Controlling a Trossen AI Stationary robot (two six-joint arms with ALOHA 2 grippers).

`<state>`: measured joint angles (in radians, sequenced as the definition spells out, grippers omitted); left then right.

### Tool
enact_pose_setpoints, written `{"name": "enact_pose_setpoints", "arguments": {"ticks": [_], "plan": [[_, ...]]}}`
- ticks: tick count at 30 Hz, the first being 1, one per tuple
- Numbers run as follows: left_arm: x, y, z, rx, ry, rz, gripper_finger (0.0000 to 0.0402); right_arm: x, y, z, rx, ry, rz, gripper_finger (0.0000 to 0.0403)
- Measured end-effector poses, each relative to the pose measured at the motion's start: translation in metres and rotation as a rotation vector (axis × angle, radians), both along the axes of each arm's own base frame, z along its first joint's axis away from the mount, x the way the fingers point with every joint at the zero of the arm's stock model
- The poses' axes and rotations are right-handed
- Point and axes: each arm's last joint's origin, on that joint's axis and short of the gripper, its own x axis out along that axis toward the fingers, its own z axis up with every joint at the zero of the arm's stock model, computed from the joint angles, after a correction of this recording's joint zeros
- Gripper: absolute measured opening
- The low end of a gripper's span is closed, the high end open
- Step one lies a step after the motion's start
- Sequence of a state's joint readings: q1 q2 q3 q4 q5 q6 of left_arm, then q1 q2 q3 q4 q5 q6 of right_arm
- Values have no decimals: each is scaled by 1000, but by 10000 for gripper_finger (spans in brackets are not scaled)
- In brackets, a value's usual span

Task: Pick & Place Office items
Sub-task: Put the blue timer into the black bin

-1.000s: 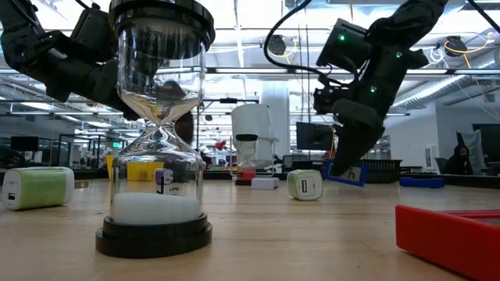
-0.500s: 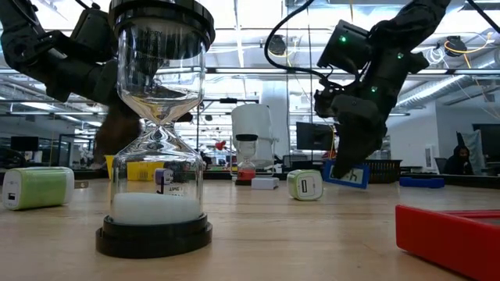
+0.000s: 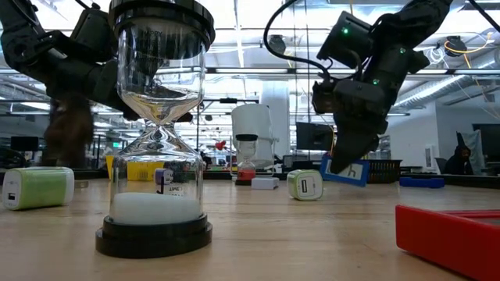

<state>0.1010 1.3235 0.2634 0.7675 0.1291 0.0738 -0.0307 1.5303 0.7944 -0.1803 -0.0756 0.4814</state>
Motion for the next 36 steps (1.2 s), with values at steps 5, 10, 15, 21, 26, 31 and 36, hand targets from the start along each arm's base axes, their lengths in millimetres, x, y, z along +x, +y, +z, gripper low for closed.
{"name": "enact_pose_setpoints", "arguments": {"ticks": [5, 10, 15, 21, 26, 31, 36], "plan": [[0, 0, 0, 0, 0, 0, 51, -7, -3, -4, -107, 80, -30, 116], [0, 0, 0, 0, 0, 0, 51, -17, -8, -5, -195, 182, -95, 169], [0, 0, 0, 0, 0, 0, 51, -22, -8, 5, -231, 161, -128, 217], [0, 0, 0, 1, -2, 0, 51, -24, 5, 19, -218, 84, -147, 265], [0, 0, 0, 1, -3, 0, 51, -24, 18, 12, -223, 117, -150, 282], [0, 0, 0, 1, -3, 1, 51, -21, 21, 0, -253, 165, -147, 277], [0, 0, 0, 1, -4, 1, 51, -18, 19, -9, -265, 193, -122, 262]]}}
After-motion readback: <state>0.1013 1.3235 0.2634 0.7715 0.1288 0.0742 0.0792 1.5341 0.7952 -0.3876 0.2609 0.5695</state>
